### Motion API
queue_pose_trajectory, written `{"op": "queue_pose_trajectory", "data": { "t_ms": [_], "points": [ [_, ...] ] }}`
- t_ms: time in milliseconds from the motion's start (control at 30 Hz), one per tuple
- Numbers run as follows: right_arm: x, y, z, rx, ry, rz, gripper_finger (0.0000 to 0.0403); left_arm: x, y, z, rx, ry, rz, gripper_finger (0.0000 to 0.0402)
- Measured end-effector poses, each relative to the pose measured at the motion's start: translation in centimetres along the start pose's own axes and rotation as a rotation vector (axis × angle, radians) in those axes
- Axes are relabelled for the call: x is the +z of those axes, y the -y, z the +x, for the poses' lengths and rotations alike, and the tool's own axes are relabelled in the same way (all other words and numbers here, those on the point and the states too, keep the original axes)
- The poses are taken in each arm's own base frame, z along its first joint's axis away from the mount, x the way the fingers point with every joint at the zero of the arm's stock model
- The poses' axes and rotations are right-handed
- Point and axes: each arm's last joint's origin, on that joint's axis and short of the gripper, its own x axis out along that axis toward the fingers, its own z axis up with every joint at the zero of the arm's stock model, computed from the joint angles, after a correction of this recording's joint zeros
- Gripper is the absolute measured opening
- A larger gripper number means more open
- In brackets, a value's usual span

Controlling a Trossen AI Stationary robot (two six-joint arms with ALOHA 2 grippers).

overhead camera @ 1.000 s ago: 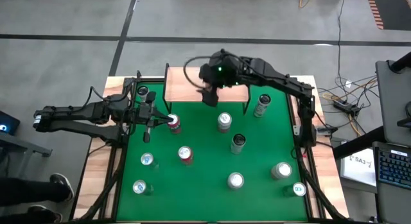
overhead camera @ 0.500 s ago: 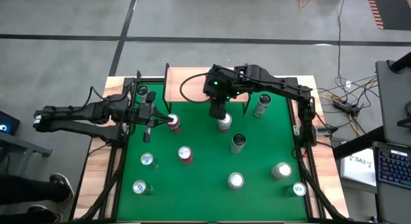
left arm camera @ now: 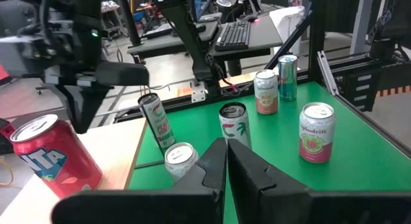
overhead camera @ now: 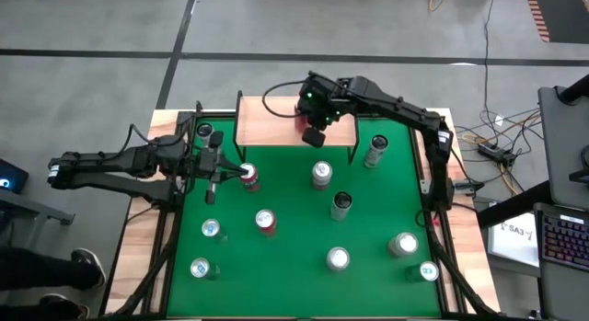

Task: Place canned beverage on shelf
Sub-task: Put the bottom orange soda can on the shelf

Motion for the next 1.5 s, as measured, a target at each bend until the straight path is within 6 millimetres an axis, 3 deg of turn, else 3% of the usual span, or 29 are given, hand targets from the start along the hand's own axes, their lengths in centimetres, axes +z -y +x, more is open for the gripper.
{"op": "queue_pose_trajectory", "data": {
  "t_ms": [567,800,1500],
  "points": [
    [-0.3,3.1,0.3,-0.177,-0.016,0.044,0.0009,-0.1,0.0,0.0,-0.001,-0.006,-0.005,0.0],
    [-0.7,4.7,2.1,-0.265,-0.005,0.118,0.0009,-0.2,0.0,0.0,-0.003,-0.016,-0.019,0.0],
    [1.2,4.4,6.0,-0.065,0.346,0.058,0.0009,-0.3,0.0,0.3,-0.005,-0.022,-0.031,0.0]
  ]
}}
